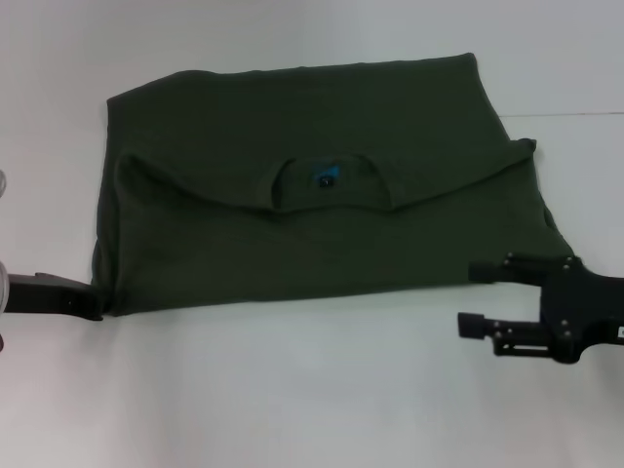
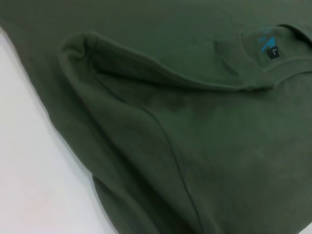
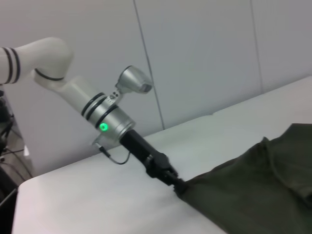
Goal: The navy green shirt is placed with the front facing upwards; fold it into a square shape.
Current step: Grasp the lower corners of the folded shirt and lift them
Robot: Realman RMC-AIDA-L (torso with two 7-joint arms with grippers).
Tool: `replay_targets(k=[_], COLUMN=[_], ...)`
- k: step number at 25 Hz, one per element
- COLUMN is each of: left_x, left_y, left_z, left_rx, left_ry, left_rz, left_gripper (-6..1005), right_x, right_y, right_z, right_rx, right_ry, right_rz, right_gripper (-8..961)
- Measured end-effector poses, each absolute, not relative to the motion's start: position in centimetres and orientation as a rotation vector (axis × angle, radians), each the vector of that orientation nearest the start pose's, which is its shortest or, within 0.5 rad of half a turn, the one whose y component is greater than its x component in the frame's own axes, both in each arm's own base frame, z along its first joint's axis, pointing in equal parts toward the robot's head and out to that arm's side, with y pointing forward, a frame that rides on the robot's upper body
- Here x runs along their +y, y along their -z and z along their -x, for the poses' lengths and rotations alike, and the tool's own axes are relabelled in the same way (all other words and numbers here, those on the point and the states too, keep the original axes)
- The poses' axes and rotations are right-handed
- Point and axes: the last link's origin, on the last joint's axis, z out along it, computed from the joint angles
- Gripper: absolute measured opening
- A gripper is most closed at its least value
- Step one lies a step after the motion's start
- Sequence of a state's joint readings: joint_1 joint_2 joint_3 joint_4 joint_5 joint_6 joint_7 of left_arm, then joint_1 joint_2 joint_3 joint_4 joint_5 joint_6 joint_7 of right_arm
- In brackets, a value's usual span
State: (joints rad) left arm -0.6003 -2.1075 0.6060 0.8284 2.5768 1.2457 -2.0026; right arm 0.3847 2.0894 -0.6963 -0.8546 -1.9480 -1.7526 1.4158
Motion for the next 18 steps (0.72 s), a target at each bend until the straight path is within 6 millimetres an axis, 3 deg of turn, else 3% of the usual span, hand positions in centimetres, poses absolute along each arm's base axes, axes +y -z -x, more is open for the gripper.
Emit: replay_targets(k=[4,10,14,18], left_x=[36.5,36.5,36.4,36.5], left_y=[-2.1,-2.3,-2.3,-2.2], left_z=[31.6,31.6,31.6,31.4], left_rx=[-1.212,-1.203,-1.193,-1.188], left_ry=[0.024,0.036,0.036,0.061], left_rz=[2.343,2.346,2.351,2.353], left_gripper=[55,29,28,29], right_x=[29.3,30.9,32.2,33.5], right_y=[-4.6,-7.3,-7.3,-5.9], right_z=[-28.1,-32.1,-34.4,-35.0], right_rx=[0.611,0.856,0.995,1.059], right_ry=[-0.786,-0.670,-0.525,-0.405], right_rz=[2.645,2.353,2.212,2.168], right_gripper=[803,801,802,801])
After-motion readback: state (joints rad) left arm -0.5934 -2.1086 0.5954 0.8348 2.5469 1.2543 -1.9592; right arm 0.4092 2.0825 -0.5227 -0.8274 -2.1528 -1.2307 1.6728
